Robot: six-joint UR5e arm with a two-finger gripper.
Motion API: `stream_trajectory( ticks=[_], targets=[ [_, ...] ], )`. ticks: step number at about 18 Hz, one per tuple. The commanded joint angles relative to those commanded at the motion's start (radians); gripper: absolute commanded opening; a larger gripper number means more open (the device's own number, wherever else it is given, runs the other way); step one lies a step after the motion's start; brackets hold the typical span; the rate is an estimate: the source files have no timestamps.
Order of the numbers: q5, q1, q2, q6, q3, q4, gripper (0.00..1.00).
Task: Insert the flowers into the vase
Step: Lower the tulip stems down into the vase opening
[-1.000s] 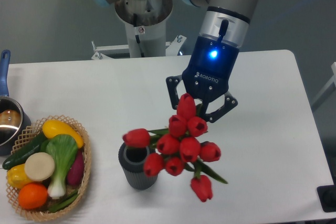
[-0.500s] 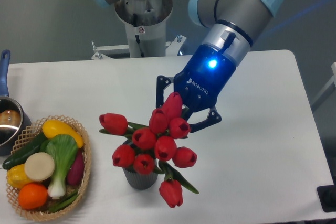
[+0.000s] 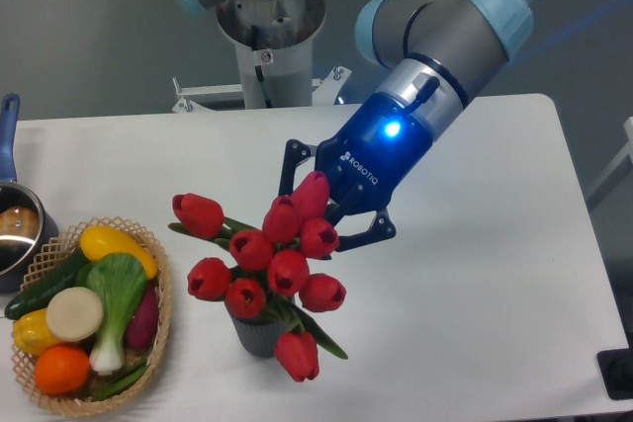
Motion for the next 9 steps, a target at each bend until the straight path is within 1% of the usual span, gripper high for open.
stream_trajectory(
  ticks=[1, 3, 5, 7, 9],
  targets=[
    [0.0, -0.003, -0.002, 0.011, -0.012, 0.0, 0.03],
    [0.0, -0.011, -0.023, 0.064, -0.025, 0.0, 0.04],
    [0.002, -0.02, -0.037, 0.101, -0.029, 0.0, 0.07],
    [0.002, -0.021, -0.037, 0.104, -0.044, 0.0, 0.08],
    [0.005, -0.023, -0.034, 0.118, -0.08, 0.0, 0.1]
  ],
)
